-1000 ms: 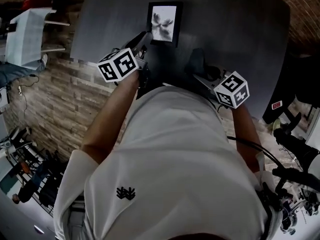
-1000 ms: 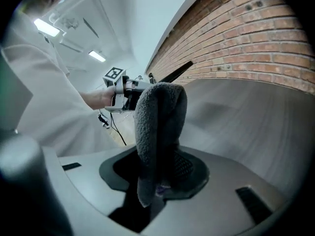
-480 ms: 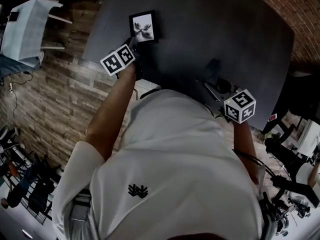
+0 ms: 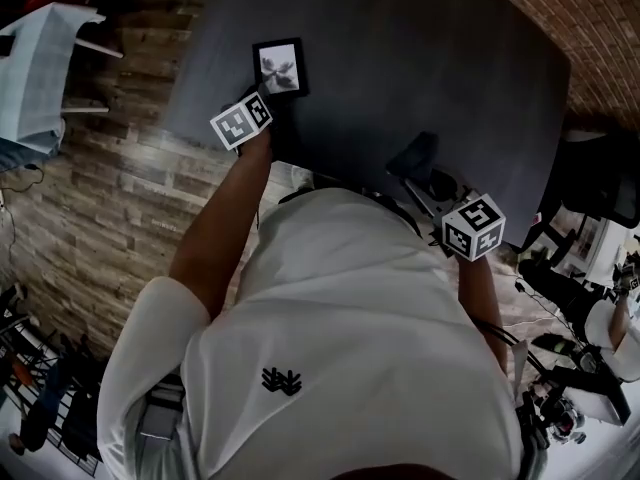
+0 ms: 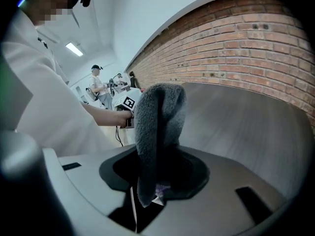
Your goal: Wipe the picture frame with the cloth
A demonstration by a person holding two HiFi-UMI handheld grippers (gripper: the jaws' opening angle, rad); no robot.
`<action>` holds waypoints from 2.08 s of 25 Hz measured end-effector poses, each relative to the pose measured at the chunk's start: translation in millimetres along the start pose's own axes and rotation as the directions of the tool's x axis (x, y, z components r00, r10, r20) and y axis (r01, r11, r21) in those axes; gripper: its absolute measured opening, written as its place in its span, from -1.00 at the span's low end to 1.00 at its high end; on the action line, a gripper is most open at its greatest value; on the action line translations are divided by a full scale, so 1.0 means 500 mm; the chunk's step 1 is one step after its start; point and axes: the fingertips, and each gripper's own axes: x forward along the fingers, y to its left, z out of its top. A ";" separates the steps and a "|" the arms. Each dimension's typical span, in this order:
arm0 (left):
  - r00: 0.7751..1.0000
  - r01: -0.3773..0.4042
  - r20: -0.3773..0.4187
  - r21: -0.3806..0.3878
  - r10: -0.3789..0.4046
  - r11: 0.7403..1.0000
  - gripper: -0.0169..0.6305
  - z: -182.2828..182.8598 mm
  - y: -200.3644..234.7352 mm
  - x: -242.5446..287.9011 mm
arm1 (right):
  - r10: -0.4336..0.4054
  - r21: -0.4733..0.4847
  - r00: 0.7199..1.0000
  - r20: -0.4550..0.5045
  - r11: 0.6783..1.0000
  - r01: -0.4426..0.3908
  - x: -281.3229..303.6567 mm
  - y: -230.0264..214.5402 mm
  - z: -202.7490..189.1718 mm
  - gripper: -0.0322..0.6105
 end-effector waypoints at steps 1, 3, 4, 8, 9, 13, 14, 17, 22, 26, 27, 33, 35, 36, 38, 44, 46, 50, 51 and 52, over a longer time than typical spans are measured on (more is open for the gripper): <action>1.000 -0.004 -0.002 0.009 0.005 1.000 -0.70 -0.001 0.004 0.001 | -0.009 0.008 1.000 0.000 1.000 0.009 -0.003 0.003 -0.002 -0.47; 1.000 -0.003 -0.007 0.018 0.003 1.000 -0.70 -0.007 0.002 0.005 | -0.024 0.022 1.000 -0.004 0.999 0.024 -0.015 0.002 -0.008 -0.46; 1.000 0.006 -0.007 0.018 -0.006 1.000 -0.70 -0.011 -0.004 0.008 | -0.028 0.027 1.000 -0.006 0.999 0.028 -0.023 -0.001 -0.014 -0.47; 0.998 0.057 0.025 0.027 -0.057 0.998 -0.65 -0.005 -0.026 0.004 | -0.023 0.026 1.000 -0.014 0.999 0.023 -0.036 -0.003 -0.033 -0.46; 0.998 0.059 0.036 0.034 -0.060 0.998 -0.63 -0.002 -0.026 -0.005 | -0.018 0.019 1.000 -0.014 1.000 0.018 -0.034 -0.003 -0.035 -0.46; 0.994 0.064 0.088 0.062 -0.070 0.996 -0.60 -0.009 -0.044 -0.081 | 0.020 -0.018 1.000 0.019 1.000 -0.019 -0.042 -0.006 -0.037 -0.46; 0.991 0.079 0.099 0.064 -0.085 0.995 -0.60 -0.015 -0.058 -0.110 | 0.032 -0.033 0.999 0.027 0.999 -0.031 -0.048 -0.006 -0.039 -0.46; 0.980 0.160 0.109 0.075 -0.168 0.984 -0.61 -0.042 -0.118 -0.197 | 0.077 -0.085 0.996 0.050 0.994 -0.073 -0.071 -0.006 -0.037 -0.46; 0.950 0.269 0.117 0.161 -0.289 0.950 -0.80 -0.161 -0.284 -0.348 | 0.187 -0.176 0.980 0.074 0.969 -0.171 -0.158 -0.024 -0.089 -0.47; 0.917 0.366 0.072 0.237 -0.392 0.900 -0.90 -0.297 -0.446 -0.453 | 0.275 -0.238 0.959 0.061 0.938 -0.254 -0.229 -0.022 -0.158 -0.47; 0.915 0.373 0.062 0.242 -0.398 0.896 -0.91 -0.329 -0.475 -0.479 | 0.308 -0.247 0.950 0.051 0.926 -0.286 -0.238 -0.015 -0.175 -0.47; 0.938 0.329 -0.007 0.326 -0.345 0.886 -0.91 -0.506 -0.584 -0.614 | 0.451 -0.300 0.892 -0.033 0.847 -0.440 -0.295 0.024 -0.273 -0.47; 0.942 0.323 -0.032 0.348 -0.333 0.880 -0.91 -0.542 -0.592 -0.645 | 0.472 -0.314 0.881 -0.040 0.831 -0.460 -0.309 0.046 -0.294 -0.47; 0.942 0.326 -0.037 0.345 -0.334 0.880 -0.91 -0.553 -0.594 -0.655 | 0.478 -0.315 0.877 -0.038 0.827 -0.465 -0.315 0.056 -0.301 -0.47; 0.937 0.339 -0.036 0.339 -0.348 0.878 -0.91 -0.563 -0.600 -0.669 | 0.480 -0.314 0.877 -0.031 0.828 -0.465 -0.321 0.072 -0.308 -0.47; 0.910 0.382 0.005 0.376 -0.414 0.844 -0.91 -0.550 -0.625 -0.728 | 0.469 -0.337 0.883 -0.026 0.827 -0.450 -0.341 0.134 -0.326 -0.47; 0.906 0.382 0.027 0.375 -0.421 0.845 -0.91 -0.547 -0.609 -0.765 | 0.469 -0.349 0.883 -0.033 0.822 -0.449 -0.342 0.167 -0.331 -0.47; 0.913 0.354 0.071 0.353 -0.402 0.866 -0.91 -0.562 -0.538 -0.840 | 0.479 -0.387 0.876 -0.062 0.797 -0.463 -0.331 0.252 -0.342 -0.47; 0.917 0.345 0.074 0.344 -0.392 0.873 -0.91 -0.573 -0.515 -0.856 | 0.483 -0.398 0.873 -0.068 0.789 -0.468 -0.329 0.275 -0.345 -0.47; 0.922 0.337 0.076 0.334 -0.381 0.880 -0.90 -0.585 -0.492 -0.869 | 0.486 -0.408 0.871 -0.073 0.783 -0.471 -0.326 0.296 -0.349 -0.47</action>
